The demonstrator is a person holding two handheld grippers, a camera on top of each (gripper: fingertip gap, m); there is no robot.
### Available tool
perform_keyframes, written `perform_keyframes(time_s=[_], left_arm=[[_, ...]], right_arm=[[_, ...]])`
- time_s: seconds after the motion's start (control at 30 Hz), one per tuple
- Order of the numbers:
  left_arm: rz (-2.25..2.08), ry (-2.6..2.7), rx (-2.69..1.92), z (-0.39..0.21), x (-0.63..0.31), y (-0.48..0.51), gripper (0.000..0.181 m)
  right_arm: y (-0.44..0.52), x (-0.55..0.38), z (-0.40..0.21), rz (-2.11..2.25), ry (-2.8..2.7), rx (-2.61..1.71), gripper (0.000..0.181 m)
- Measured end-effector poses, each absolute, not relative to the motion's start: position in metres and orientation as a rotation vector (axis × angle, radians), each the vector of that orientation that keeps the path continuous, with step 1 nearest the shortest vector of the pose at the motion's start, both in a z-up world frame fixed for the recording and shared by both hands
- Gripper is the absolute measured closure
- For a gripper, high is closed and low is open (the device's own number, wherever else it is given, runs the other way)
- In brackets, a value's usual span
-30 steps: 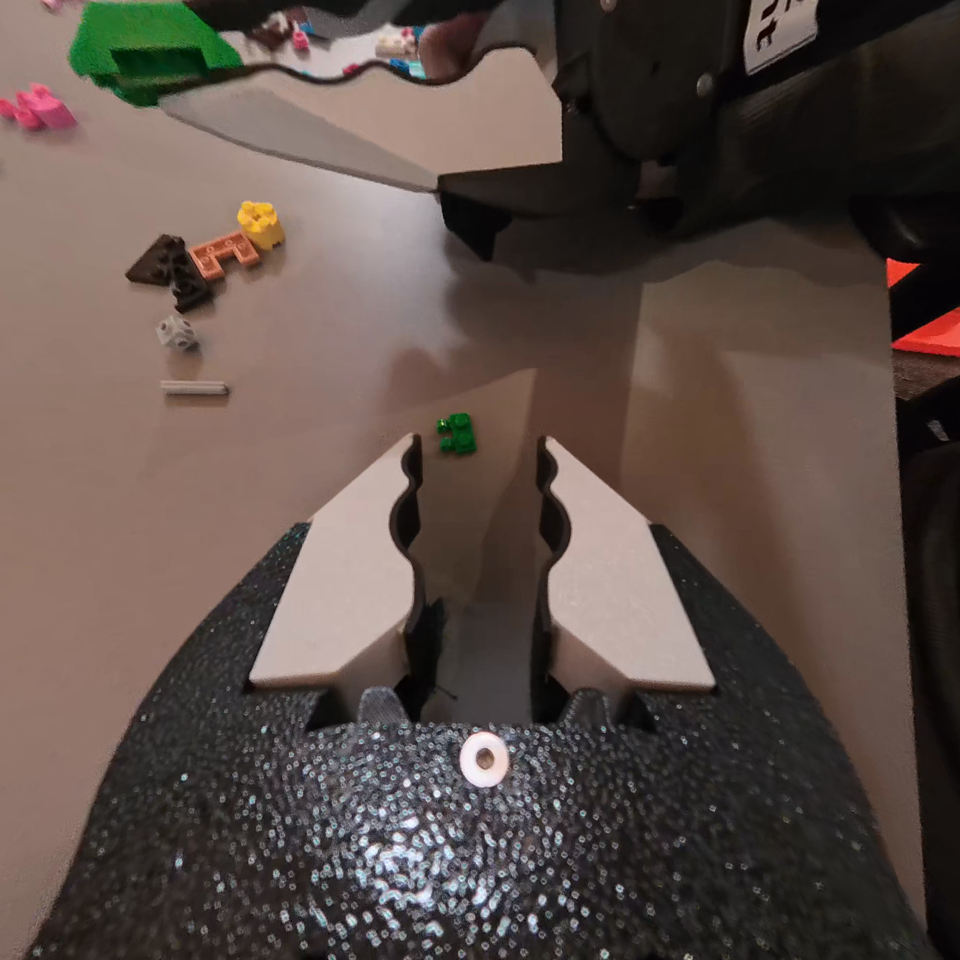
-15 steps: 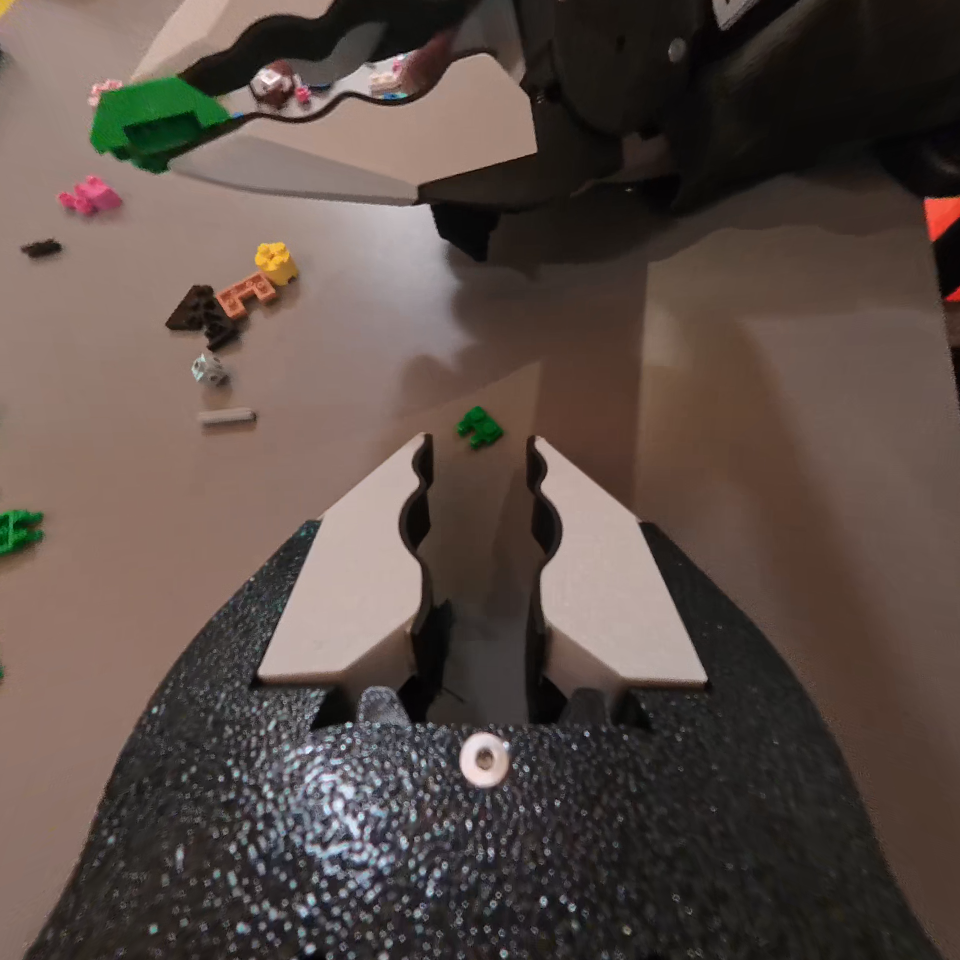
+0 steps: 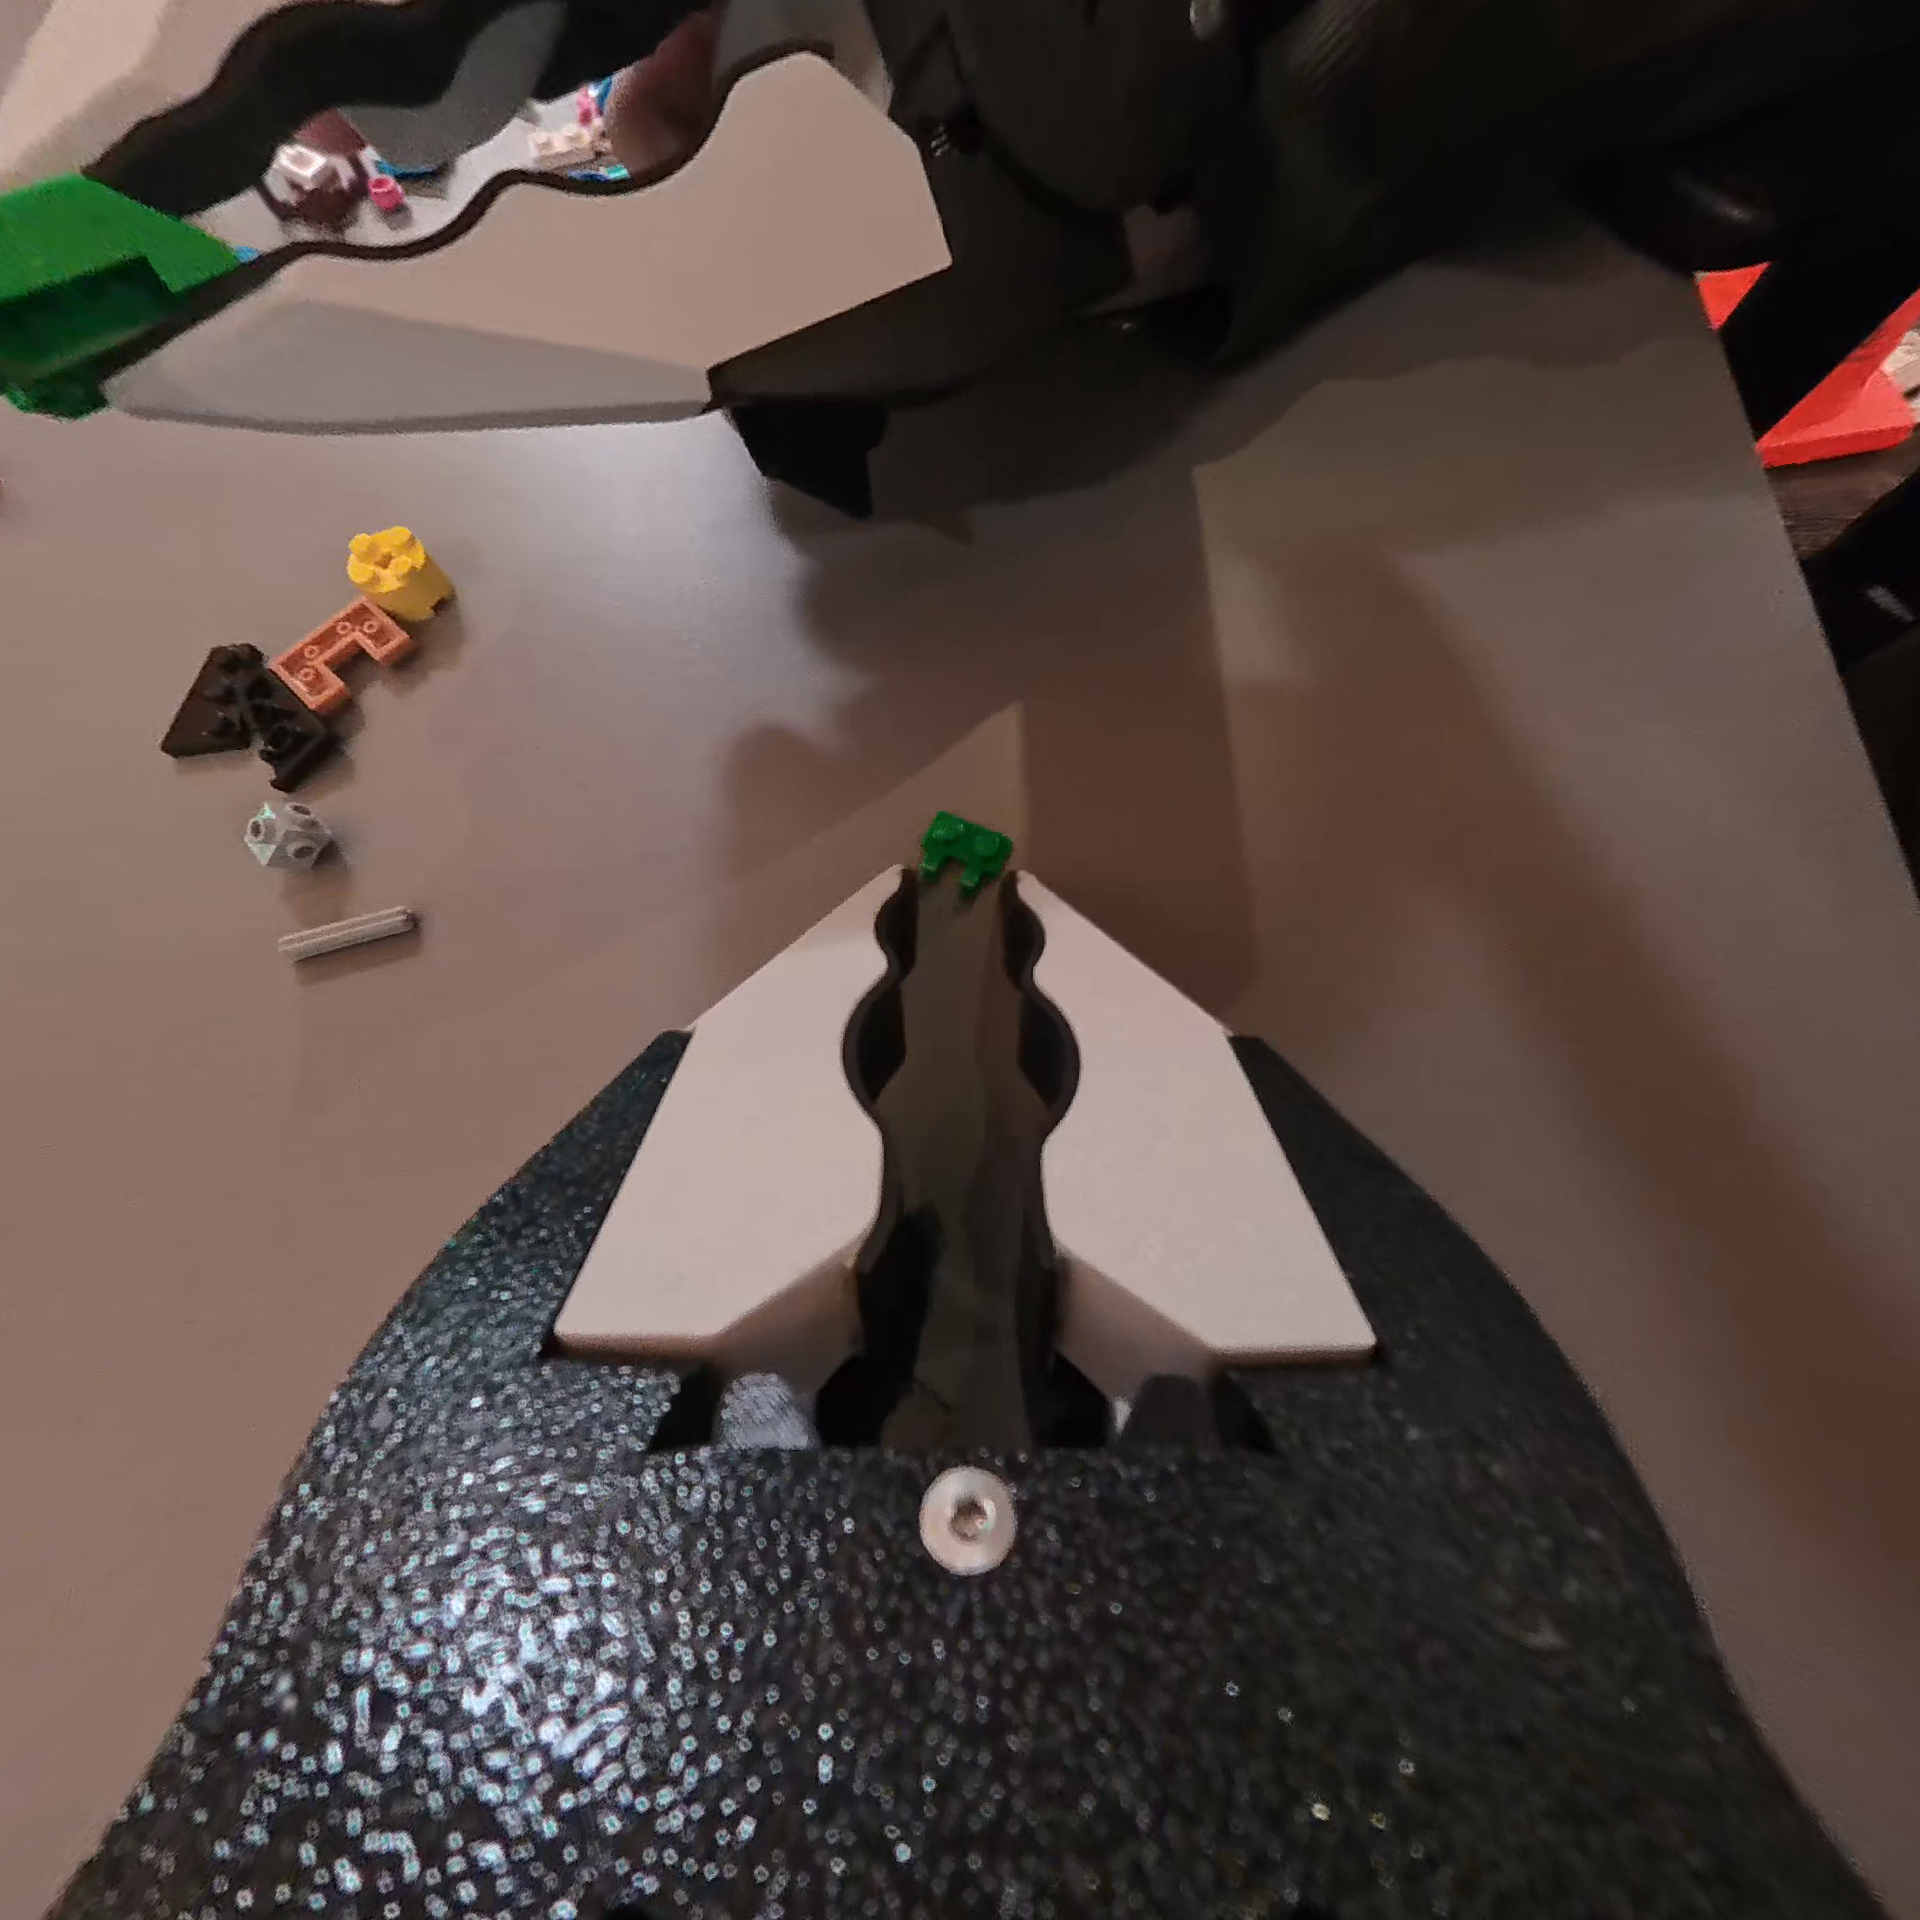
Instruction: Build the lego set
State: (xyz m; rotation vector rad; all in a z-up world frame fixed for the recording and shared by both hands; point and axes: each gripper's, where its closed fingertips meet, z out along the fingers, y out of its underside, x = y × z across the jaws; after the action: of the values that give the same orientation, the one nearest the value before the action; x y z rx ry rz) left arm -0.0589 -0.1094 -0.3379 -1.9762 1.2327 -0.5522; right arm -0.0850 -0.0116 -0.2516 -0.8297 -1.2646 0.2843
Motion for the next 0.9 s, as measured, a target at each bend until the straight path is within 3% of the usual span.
perform_keyframes(time_s=[0.33, 0.57, 0.9], left_arm=[[-0.572, 1.277, -1.957, -0.3384, -0.0577, -0.1127, 0.179], [-0.619, 1.264, -1.965, -0.338, -0.0553, -0.1082, 0.152], [-0.649, 1.286, -1.935, -0.3366, -0.0547, -0.1069, 0.168]], right_arm=[[-0.0119, -0.0856, -0.2527, 0.279, -1.271, -0.827, 0.173], [-0.012, -0.0862, -0.2533, 0.279, -1.276, -0.827, 0.173], [-0.0129, -0.0871, -0.2545, 0.275, -1.286, -0.822, 0.173]])
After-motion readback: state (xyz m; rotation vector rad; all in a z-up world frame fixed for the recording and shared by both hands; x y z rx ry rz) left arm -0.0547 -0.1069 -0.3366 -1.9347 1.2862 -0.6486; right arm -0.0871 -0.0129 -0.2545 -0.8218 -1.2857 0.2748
